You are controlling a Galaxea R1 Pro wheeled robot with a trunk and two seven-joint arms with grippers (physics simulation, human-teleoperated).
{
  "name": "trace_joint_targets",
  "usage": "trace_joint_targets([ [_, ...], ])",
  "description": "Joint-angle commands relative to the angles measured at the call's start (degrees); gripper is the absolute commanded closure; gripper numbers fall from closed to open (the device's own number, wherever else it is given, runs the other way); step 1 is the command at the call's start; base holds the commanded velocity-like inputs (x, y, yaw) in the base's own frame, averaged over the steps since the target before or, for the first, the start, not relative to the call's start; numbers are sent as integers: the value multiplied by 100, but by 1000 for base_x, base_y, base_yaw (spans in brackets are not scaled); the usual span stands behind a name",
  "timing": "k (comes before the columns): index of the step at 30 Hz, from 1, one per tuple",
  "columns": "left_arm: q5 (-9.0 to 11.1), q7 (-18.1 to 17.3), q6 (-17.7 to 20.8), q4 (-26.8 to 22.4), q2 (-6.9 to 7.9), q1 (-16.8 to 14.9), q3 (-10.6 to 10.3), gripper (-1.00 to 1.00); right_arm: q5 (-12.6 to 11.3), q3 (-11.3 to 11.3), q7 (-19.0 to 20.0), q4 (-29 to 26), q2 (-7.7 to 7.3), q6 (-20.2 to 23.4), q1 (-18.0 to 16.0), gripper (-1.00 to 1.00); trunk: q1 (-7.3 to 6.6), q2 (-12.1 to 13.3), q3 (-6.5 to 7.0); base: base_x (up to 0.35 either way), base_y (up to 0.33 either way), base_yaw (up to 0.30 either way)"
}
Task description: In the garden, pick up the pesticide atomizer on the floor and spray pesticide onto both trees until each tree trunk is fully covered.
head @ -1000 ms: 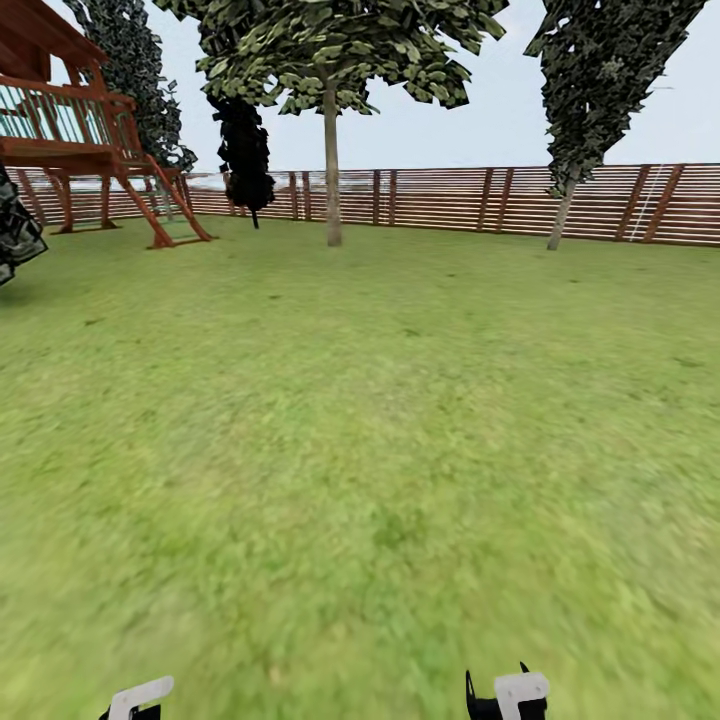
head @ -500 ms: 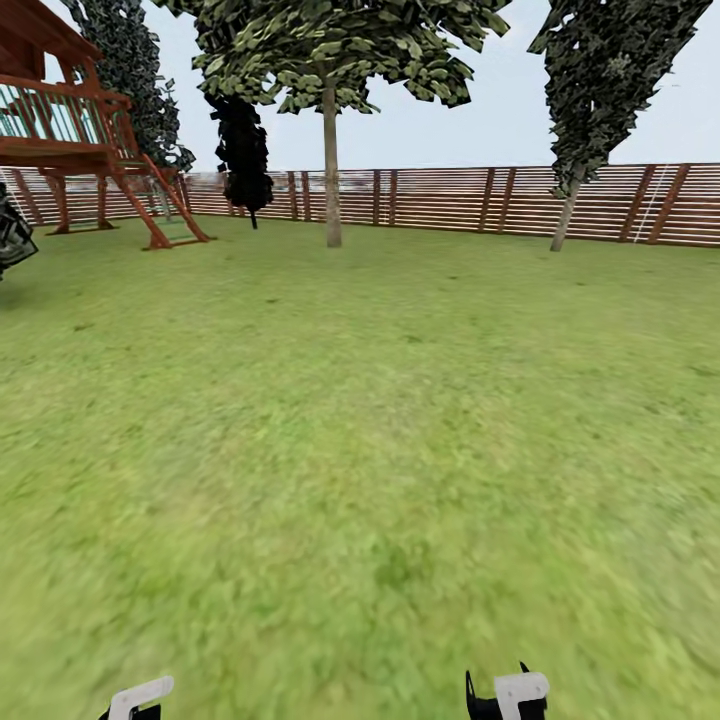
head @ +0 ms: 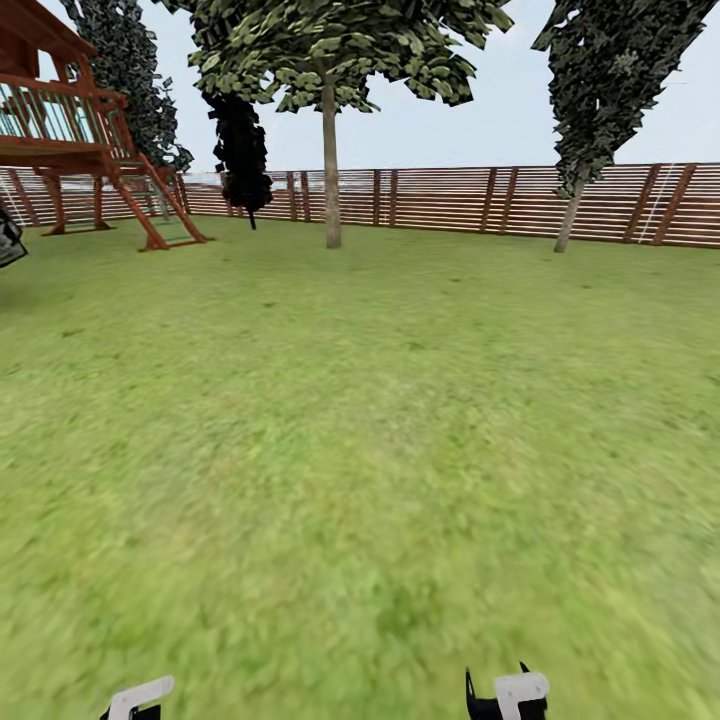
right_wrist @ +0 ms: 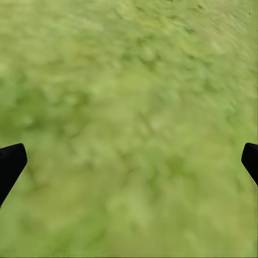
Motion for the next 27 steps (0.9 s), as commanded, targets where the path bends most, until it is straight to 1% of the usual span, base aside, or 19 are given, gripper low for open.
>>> trace_joint_targets([
  [1,0,0,0,1,0,1,0,100,0,0,0,0,0,0,0,-100,0,0,0,339,0,0],
  [27,0,0,0,1,0,-2,-2,100,0,0,0,0,0,0,0,-100,0,0,0,340,0,0],
])
